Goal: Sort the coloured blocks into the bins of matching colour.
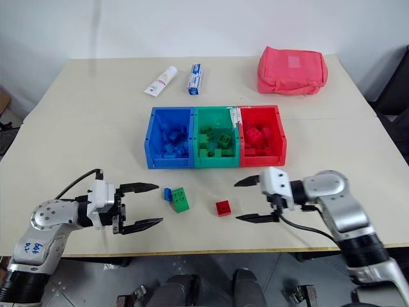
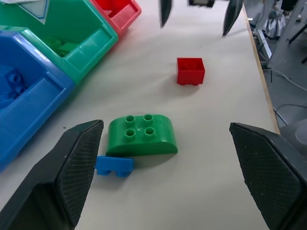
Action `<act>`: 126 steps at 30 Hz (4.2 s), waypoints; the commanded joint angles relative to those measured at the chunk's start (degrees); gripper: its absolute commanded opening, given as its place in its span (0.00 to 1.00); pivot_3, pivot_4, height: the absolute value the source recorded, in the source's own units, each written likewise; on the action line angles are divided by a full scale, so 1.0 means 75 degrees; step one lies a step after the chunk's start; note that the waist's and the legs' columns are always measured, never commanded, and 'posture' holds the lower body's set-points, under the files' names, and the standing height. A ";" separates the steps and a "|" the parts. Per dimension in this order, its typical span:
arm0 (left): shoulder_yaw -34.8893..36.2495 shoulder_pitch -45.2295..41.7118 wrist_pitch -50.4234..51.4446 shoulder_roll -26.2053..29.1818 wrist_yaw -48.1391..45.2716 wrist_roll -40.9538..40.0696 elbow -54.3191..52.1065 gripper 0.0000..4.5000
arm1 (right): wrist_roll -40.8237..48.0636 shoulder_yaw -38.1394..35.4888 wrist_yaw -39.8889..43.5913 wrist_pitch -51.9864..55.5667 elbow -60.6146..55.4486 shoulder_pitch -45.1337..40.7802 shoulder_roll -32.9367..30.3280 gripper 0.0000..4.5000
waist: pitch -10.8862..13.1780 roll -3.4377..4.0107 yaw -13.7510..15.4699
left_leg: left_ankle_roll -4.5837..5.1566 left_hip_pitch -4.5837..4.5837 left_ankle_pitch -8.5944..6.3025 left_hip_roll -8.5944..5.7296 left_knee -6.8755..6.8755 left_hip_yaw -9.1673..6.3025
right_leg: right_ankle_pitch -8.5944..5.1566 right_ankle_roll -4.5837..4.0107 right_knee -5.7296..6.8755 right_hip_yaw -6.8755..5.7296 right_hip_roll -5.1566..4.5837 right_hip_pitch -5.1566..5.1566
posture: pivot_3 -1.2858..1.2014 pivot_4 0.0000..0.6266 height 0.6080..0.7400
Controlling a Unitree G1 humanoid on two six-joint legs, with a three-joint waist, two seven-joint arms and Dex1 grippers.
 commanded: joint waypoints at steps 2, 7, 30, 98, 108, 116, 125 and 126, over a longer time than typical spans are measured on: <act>0.0152 0.0147 0.0029 -0.0088 0.0346 -0.0025 -0.0420 1.00 | -0.0608 0.0591 -0.0019 -0.0261 0.0679 -0.0269 0.0318 0.99 | 0.0000 0.0000 0.0075 | 0.0000 -0.0002 0.0000 -0.0002 -0.0002 0.0000 | 0.0000 0.0000 0.0000 0.0000 0.0000 -0.0004 | 0.52 0.24 1.00; 0.0157 0.0283 0.0100 -0.0112 0.0591 -0.0018 -0.0679 1.00 | -0.0797 0.0807 0.0189 -0.0557 0.1123 -0.0382 0.0412 0.78 | 0.0000 0.0000 0.0113 | 0.0002 -0.0006 -0.0001 -0.0011 0.0005 -0.0009 | 0.0000 0.0000 0.0000 -0.0006 -0.0003 0.0000 | 0.52 0.24 1.00; 0.0116 -0.0936 0.0882 -0.1203 0.1938 -0.0232 -0.0582 1.00 | -0.0066 -0.2620 -0.3660 0.0308 0.3531 -0.2506 0.0524 0.41 | 0.0000 0.0000 0.0069 | -0.0002 -0.0008 0.0001 -0.0005 0.0010 0.0007 | 0.0000 0.0000 0.0013 -0.0005 0.0004 -0.0012 | 0.52 0.24 1.00; -0.3677 -0.6173 -0.3836 -0.1648 -0.2591 0.3386 0.6297 0.33 | 0.2192 -0.3172 -0.0525 0.1315 -0.2458 0.3205 -0.1735 1.00 | 0.0008 -0.0009 0.0303 | 0.0015 -0.0021 -0.0004 -0.0008 0.0079 -0.0002 | 0.0005 0.0012 0.0025 -0.0019 0.0029 0.0014 | 0.52 0.24 1.00; -0.2503 -0.6113 -0.1998 -0.2285 -0.2091 0.1912 0.5274 0.33 | 0.2659 -0.3689 -0.1311 0.1502 -0.2532 0.3241 -0.1306 1.00 | 0.0015 -0.0021 0.0326 | 0.0020 -0.0051 -0.0007 -0.0014 0.0100 -0.0014 | 0.0007 0.0015 0.0030 -0.0023 0.0025 0.0000 | 0.52 0.24 1.00; -0.1483 -0.6964 -0.0031 -0.3498 0.0980 0.1823 0.4656 0.33 | 0.3091 -0.4523 -0.2672 0.1821 -0.2555 0.3135 -0.0642 1.00 | 0.0016 -0.0023 0.0327 | 0.0019 -0.0060 -0.0007 -0.0018 0.0107 -0.0014 | 0.0009 0.0019 0.0039 -0.0021 0.0027 -0.0008 | 0.52 0.24 1.00; -0.1295 -0.8604 -0.0035 -0.4375 0.2855 0.2452 0.7277 0.55 | 0.2989 -0.4904 -0.3219 0.1699 -0.2787 0.3469 -0.0544 1.00 | 0.0019 -0.0028 0.0280 | 0.0021 -0.0062 -0.0006 -0.0023 0.0093 -0.0003 | 0.0014 0.0029 0.0056 -0.0018 0.0038 -0.0016 | 0.52 0.24 1.00; -0.1295 -0.8600 -0.0050 -0.4365 0.2712 0.2419 0.7267 0.62 | 0.3002 -0.4909 -0.3237 0.1693 -0.2810 0.3499 -0.0546 1.00 | 0.0020 -0.0030 0.0272 | 0.0021 -0.0063 -0.0006 -0.0022 0.0093 0.0002 | 0.0014 0.0029 0.0069 -0.0014 0.0040 -0.0025 | 0.52 0.24 1.00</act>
